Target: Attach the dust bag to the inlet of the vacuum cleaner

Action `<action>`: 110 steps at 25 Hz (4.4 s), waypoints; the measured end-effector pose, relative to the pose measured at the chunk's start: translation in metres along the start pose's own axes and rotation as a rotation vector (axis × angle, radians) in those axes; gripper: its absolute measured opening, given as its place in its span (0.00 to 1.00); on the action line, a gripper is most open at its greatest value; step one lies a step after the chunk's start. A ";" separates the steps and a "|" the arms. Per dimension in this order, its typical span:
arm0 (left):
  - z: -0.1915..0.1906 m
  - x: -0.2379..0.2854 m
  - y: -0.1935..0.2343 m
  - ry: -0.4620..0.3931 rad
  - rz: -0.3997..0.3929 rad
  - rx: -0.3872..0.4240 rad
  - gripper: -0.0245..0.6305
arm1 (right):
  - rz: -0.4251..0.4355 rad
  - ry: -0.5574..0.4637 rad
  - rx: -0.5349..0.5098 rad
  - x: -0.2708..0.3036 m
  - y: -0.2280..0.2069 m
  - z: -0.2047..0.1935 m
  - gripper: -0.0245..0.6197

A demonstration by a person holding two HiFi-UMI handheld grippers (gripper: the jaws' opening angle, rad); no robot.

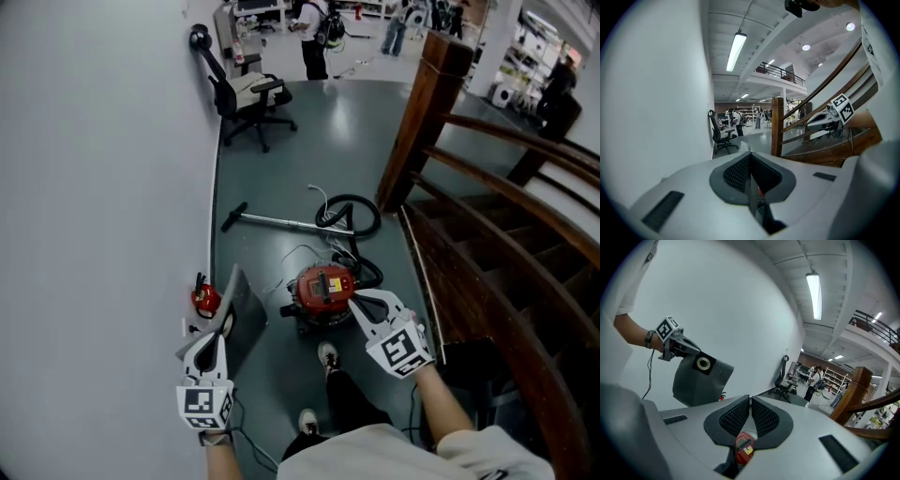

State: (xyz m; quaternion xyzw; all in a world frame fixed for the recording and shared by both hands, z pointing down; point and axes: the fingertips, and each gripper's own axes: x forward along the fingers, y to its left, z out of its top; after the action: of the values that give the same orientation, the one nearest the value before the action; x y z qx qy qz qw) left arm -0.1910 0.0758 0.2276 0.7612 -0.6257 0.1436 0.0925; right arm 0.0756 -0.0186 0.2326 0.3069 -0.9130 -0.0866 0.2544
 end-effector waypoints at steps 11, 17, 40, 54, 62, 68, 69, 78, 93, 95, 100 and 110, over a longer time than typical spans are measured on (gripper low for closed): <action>-0.040 0.087 0.011 0.083 0.025 -0.022 0.05 | 0.131 0.044 0.168 0.100 -0.023 -0.062 0.09; -0.077 0.122 0.033 0.134 0.076 -0.045 0.05 | 0.153 0.085 0.254 0.153 -0.031 -0.103 0.09; -0.236 0.223 0.034 0.200 -0.022 -0.079 0.05 | 0.080 0.258 0.534 0.267 0.022 -0.315 0.09; -0.301 0.254 0.014 0.238 0.001 -0.143 0.05 | 0.134 0.371 0.600 0.292 0.027 -0.390 0.25; -0.331 0.263 0.017 0.274 0.029 -0.152 0.05 | 0.174 0.445 0.697 0.312 0.035 -0.434 0.26; -0.349 0.269 0.012 0.293 0.047 -0.164 0.05 | 0.217 0.450 0.766 0.324 0.043 -0.446 0.27; -0.352 0.270 0.011 0.294 0.046 -0.163 0.05 | 0.220 0.450 0.776 0.325 0.044 -0.447 0.27; -0.382 0.271 0.012 0.330 0.067 -0.171 0.05 | 0.239 0.436 0.854 0.331 0.049 -0.451 0.28; -0.478 0.297 -0.005 0.422 0.097 -0.266 0.05 | 0.212 0.368 0.871 0.331 0.049 -0.444 0.28; -0.486 0.302 -0.008 0.430 0.097 -0.281 0.05 | 0.207 0.361 0.871 0.331 0.048 -0.444 0.28; -0.499 0.316 -0.017 0.445 0.089 -0.280 0.05 | 0.206 0.355 0.871 0.330 0.048 -0.442 0.28; -0.504 0.330 -0.038 0.411 0.073 -0.349 0.05 | 0.214 0.345 0.865 0.331 0.048 -0.441 0.28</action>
State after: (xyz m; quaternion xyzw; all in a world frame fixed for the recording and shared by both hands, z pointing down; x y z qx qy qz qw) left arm -0.1478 -0.0608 0.8139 0.6656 -0.6360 0.1881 0.3422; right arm 0.0534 -0.1808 0.7609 0.2989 -0.8361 0.3804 0.2585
